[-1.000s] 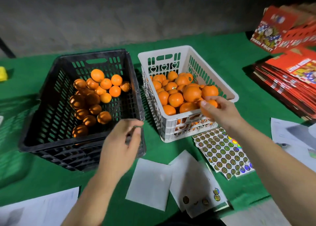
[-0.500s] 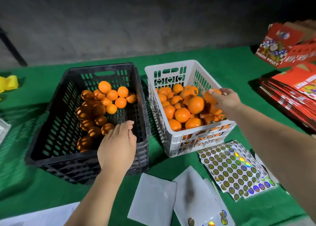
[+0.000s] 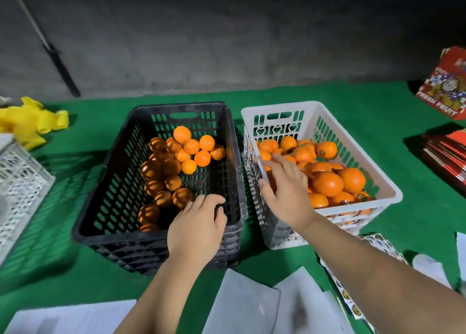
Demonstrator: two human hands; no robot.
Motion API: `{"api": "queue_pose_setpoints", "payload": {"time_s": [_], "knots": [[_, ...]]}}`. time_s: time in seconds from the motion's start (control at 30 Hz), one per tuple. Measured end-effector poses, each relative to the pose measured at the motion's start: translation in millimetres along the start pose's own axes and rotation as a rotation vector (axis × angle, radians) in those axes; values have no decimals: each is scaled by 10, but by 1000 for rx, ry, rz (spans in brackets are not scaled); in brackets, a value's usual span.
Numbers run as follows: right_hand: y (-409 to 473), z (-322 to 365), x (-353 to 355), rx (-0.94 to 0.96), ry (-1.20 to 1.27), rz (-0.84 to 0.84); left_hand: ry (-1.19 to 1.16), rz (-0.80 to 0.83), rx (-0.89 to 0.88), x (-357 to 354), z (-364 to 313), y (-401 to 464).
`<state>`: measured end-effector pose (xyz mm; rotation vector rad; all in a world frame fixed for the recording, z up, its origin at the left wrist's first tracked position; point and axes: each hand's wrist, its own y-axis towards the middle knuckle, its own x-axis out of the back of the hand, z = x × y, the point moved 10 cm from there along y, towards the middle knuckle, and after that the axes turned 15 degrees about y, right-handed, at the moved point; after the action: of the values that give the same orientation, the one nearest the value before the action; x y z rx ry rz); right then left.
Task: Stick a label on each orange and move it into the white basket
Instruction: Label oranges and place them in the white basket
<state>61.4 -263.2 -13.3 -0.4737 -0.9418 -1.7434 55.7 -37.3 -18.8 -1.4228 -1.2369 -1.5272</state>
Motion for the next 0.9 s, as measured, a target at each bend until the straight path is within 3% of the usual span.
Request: {"api": "queue_pose_setpoints", "payload": {"time_s": [0.17, 0.27, 0.4, 0.47, 0.57, 0.73, 0.9], "knots": [[-16, 23, -337, 18, -93, 153, -264, 325, -53, -260, 182, 418], [-21, -1, -374, -2, -116, 151, -32, 449, -71, -584, 329, 870], [-25, -9, -390, -3, -125, 135, 269, 848, -90, -1359, 621, 1140], [-20, -28, -401, -10, -125, 137, 423, 958, -168, -1624, 782, 1188], [-21, -20, -413, 15, -133, 127, 517, 1015, -207, -1861, 978, 1258], [-12, -43, -418, 20, -133, 102, 628, 951, -222, -1990, 993, 1321], [-25, -24, -400, 10, -124, 114, 259, 861, -133, -1746, 797, 1360]]}}
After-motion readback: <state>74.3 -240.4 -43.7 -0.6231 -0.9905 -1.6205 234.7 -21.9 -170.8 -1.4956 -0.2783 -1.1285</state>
